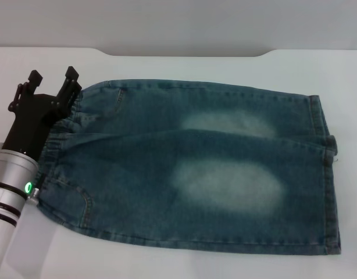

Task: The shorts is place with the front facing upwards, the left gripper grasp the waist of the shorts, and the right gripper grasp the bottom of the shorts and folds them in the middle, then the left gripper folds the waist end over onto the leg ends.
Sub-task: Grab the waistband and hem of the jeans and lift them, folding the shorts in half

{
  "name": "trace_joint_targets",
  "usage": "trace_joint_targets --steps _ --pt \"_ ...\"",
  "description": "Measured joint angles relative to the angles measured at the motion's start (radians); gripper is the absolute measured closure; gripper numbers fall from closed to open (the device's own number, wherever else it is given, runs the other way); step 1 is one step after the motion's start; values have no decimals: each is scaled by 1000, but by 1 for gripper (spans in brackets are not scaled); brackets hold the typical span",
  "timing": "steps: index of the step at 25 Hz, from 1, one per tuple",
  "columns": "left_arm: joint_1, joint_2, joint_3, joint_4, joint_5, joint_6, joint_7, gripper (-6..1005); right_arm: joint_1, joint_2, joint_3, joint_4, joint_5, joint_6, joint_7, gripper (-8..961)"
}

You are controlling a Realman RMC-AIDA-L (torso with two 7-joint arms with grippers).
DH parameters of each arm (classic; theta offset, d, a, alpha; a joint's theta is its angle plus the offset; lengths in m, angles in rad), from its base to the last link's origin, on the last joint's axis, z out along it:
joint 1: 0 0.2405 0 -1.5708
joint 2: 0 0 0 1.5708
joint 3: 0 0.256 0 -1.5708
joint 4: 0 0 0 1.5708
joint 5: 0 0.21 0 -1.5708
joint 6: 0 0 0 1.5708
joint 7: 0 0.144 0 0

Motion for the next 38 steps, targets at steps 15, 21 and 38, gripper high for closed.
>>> trace_joint_targets --steps 15,21,38 --pt "1 0 0 0 0 0 0 169 -1 0 0 0 0 0 0 711" --pt "1 0 0 0 0 0 0 170 -2 0 0 0 0 0 0 711" --pt "-27 12 -7 63 125 9 -175 170 -3 -10 -15 -44 -87 0 230 712"
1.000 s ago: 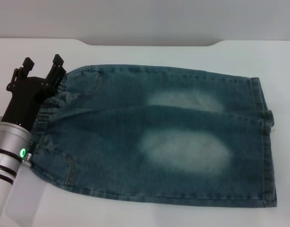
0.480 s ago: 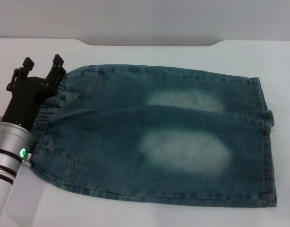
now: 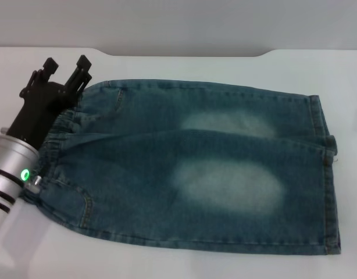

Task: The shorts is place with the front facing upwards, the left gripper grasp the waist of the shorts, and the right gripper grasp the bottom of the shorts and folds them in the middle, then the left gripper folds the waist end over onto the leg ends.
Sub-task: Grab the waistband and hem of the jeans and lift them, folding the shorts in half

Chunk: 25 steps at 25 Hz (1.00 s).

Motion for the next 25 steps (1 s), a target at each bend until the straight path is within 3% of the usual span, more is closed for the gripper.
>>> trace_joint_targets --steps 3,6,7,8,10,11,12,13,14,15,16,17,19,20,21,22,25 --pt "-46 5 6 128 86 15 -245 170 -1 -2 0 -82 -104 -14 183 712" --pt "-54 6 7 152 104 21 -294 169 5 -2 0 -229 -246 -69 454 712" --pt "-54 6 7 152 104 21 -294 169 5 -2 0 -229 -246 -69 454 712" --pt "-94 7 9 280 177 49 -501 169 8 -3 -2 -266 -273 -85 512 712" --pt "-94 7 9 280 177 49 -501 169 12 -3 -16 -334 -309 -118 609 712" --pt "-137 8 25 420 245 89 -708 169 12 -3 -35 -370 -317 -133 662 712" --pt "-137 8 25 420 245 89 -708 169 12 -3 -62 -411 -321 -145 720 712" --pt "-167 10 109 557 262 116 -893 169 9 -4 -88 -446 -322 -150 768 712" --pt "-167 10 109 557 262 116 -893 169 5 -4 -117 -483 -323 -153 817 712" --pt "-181 10 232 707 261 134 -1057 169 0 -4 -148 -525 -323 -155 875 712" --pt "-181 10 232 707 261 134 -1057 169 -8 -4 -182 -571 -324 -155 933 712" --pt "-177 10 353 851 261 143 -1203 169 -17 -4 -220 -621 -324 -155 994 713" --pt "-177 10 353 851 261 143 -1203 170 -42 -5 -295 -722 -327 -154 1110 713" --pt "-146 27 499 1014 269 140 -1380 170 -57 -7 -332 -776 -331 -153 1167 713" --pt "-126 43 567 1080 271 141 -1447 170 -83 -12 -393 -888 -358 -151 1289 713" --pt "-111 55 608 1121 271 142 -1489 170 -83 -12 -393 -888 -358 -151 1289 713" --pt "-111 55 608 1121 271 142 -1489 170 -103 -25 -434 -1030 -435 -164 1462 713"
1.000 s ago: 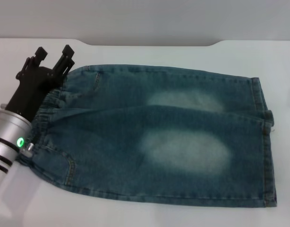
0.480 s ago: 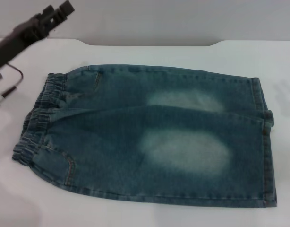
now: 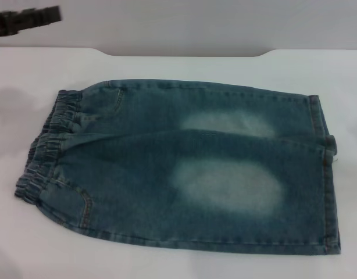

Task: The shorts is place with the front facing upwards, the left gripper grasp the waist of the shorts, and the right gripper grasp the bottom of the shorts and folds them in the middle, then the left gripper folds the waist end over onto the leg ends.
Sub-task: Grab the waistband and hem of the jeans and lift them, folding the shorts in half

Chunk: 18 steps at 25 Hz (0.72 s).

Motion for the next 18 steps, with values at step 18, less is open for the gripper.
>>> trace_joint_targets --steps 18 --pt "141 70 111 371 260 242 -369 169 71 -50 -156 -572 -505 -345 540 713"
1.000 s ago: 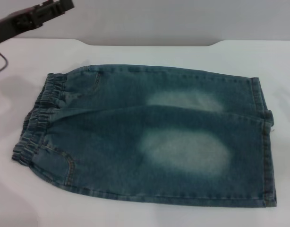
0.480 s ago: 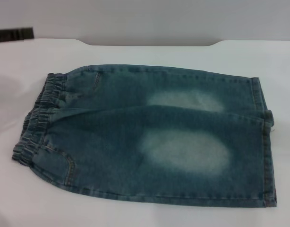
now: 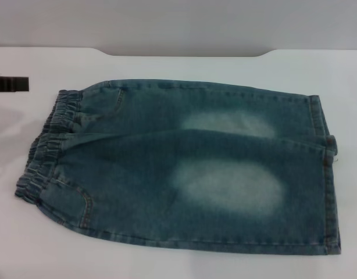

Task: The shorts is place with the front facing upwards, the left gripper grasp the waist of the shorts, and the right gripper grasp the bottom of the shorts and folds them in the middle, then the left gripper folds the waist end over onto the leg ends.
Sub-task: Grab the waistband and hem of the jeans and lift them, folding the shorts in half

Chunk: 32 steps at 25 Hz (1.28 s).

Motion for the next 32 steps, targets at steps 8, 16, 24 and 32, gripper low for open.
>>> trace_joint_targets --steps 8,16,24,32 --pt "-6 0 51 4 61 72 -3 169 -5 24 -169 -103 -28 -59 90 714" --pt "-18 -7 75 -2 113 103 -4 169 -4 73 -310 -104 -190 -33 93 714" --pt "-17 -9 79 2 171 110 -11 170 -24 77 -366 -46 -203 22 90 714" --pt "-37 -22 115 1 306 121 -7 170 -32 79 -367 -36 -200 30 89 714"
